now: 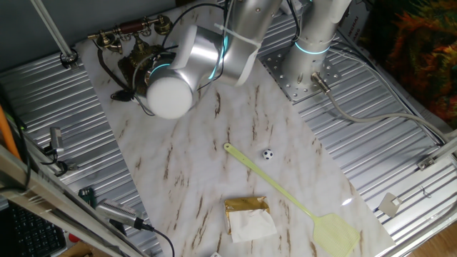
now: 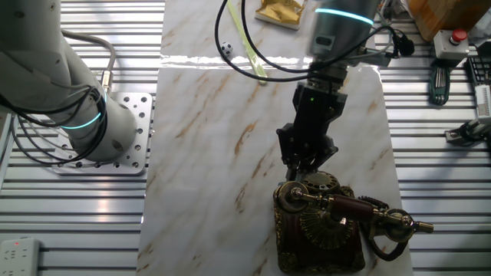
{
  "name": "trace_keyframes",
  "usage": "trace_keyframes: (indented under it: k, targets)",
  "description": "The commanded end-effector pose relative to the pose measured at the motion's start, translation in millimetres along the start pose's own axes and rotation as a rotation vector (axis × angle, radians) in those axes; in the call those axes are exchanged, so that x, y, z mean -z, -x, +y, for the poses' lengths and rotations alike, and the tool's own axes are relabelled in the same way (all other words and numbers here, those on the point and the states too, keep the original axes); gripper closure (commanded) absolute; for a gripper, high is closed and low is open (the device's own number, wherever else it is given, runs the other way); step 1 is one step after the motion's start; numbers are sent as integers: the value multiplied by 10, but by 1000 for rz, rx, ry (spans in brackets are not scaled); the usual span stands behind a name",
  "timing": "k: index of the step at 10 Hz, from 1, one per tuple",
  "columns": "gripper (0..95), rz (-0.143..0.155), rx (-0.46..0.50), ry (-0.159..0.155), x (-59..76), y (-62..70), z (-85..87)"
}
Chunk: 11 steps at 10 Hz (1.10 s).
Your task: Dial a number on an old rotary phone
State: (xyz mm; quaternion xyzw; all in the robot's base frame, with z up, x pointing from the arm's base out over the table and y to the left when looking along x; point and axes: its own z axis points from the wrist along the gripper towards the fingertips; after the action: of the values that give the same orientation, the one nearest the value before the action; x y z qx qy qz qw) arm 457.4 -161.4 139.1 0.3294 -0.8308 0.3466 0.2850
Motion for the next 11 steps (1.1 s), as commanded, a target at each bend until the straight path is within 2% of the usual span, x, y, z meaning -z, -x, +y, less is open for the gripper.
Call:
trace_keyframes:
  k: [1,5,7,11]
  targets:
    - [950,0,-2,8,2,9,4]
    - [950,5,-13,31,-5,24,14]
    - [950,20,-33,50,-5,30,15]
    - [950,30,-52,85,-7,30,20]
